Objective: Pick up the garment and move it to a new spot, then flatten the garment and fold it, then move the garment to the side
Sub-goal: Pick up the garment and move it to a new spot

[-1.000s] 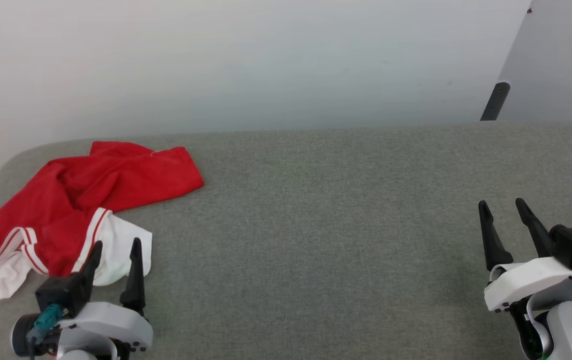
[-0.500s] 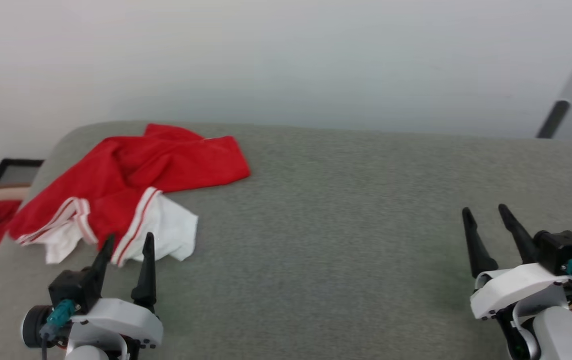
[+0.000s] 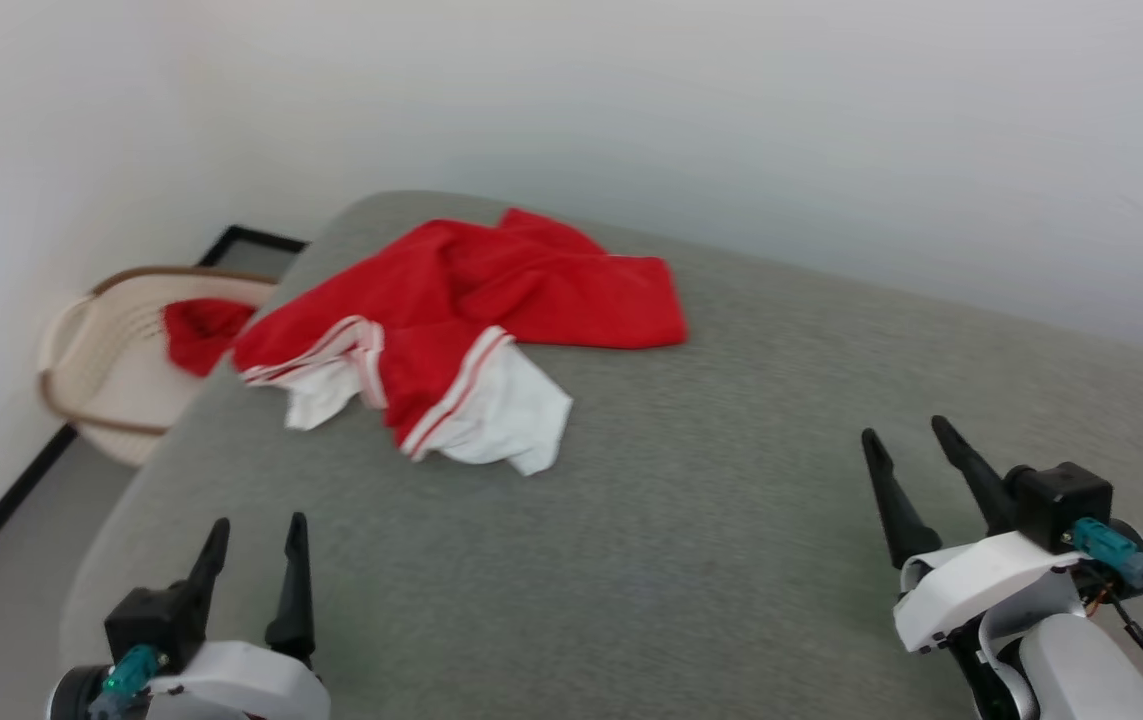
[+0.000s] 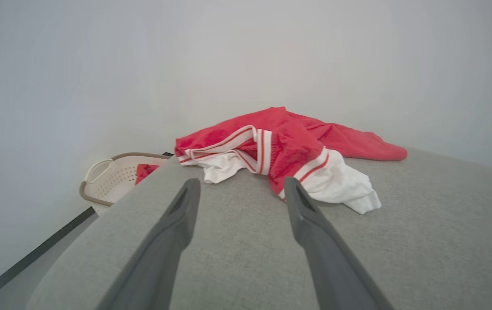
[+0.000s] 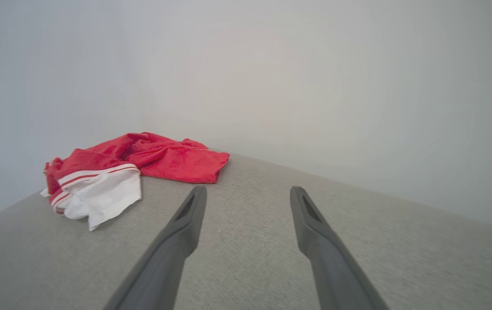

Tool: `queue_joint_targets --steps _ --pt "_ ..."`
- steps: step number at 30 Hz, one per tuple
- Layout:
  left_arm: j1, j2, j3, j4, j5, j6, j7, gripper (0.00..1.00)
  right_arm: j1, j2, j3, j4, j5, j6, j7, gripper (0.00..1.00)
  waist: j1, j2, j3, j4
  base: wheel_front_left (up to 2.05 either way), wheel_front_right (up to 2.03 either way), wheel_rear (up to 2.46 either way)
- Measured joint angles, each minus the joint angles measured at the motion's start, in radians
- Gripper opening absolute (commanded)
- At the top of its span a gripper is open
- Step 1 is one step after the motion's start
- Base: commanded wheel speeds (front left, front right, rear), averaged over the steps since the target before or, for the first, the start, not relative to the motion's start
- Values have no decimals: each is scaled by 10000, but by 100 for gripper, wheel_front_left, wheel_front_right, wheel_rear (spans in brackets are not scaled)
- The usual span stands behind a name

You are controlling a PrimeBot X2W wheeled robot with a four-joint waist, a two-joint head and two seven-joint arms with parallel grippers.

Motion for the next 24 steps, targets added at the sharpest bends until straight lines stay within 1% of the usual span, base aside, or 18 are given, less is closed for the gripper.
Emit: queue_joint_targets --steps 5,10,15,17,22,24 --pt "514 -42 430 -466 -77 272 0 100 -352 151 761 107 136 2 0 100 0 0 -35 887 0 0 0" --pt "1167 -336 903 -1290 -238 577 0 100 -1034 165 1705 443 393 4 0 100 0 0 69 1455 0 0 0" --pt "1698 -581 1223 -1996 -314 752 0 100 -1600 150 2514 746 802 2 -2 100 0 0 342 1665 0 0 0" --pt "1838 -637 1281 -2182 -316 754 0 100 -1751 142 2731 840 918 4 -2 100 0 0 429 1710 0 0 0" --pt "1975 -742 1335 -2376 -330 759 0 100 -1929 56 2920 897 1114 2 -2 100 0 0 556 1741 0 0 0" --pt "1944 -740 1260 -2339 -291 690 0 100 -1925 4 2913 871 1220 2 -2 100 0 0 571 1722 0 0 0"
